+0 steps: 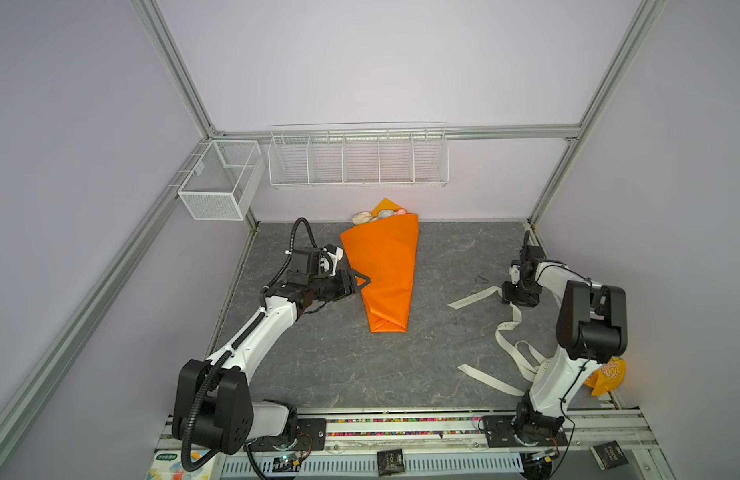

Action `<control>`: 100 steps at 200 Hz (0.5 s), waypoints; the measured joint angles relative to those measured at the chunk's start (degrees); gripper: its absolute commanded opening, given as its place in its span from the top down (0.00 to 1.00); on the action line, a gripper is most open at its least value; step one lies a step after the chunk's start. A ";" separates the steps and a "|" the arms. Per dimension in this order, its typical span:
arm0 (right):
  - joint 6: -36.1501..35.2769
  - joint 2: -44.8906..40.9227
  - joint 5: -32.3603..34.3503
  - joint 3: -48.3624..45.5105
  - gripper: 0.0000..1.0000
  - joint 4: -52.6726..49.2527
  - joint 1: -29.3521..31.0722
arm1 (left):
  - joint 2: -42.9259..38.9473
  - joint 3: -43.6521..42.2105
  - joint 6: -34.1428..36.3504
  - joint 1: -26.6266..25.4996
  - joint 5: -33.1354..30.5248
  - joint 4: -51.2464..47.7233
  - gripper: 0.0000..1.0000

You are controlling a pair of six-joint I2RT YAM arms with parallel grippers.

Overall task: Tie the bouquet of fake flowers
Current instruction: 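Grasp the white ribbon end with the right gripper while the left releases the cone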

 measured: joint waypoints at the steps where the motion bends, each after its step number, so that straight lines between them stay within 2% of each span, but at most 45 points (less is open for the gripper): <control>1: 0.00 0.11 -0.13 0.20 0.55 -0.13 0.00 | 0.04 0.00 0.07 0.00 0.00 -0.07 0.33; 23: -0.61 1.84 0.20 2.51 0.78 -0.31 -0.02 | 0.22 0.20 0.55 0.00 -0.04 -0.81 0.33; 45: -1.27 2.10 0.79 2.95 0.93 -0.42 0.00 | 0.24 0.76 1.16 0.00 -0.50 -1.66 0.33; 71: 0.11 0.28 -0.50 2.95 0.93 -1.81 0.42 | 0.04 1.05 1.66 0.33 -1.51 -2.93 0.30; 100: 3.54 -11.34 -5.33 3.54 0.93 -3.50 3.85 | -2.54 1.05 1.64 1.88 -4.94 -5.62 0.24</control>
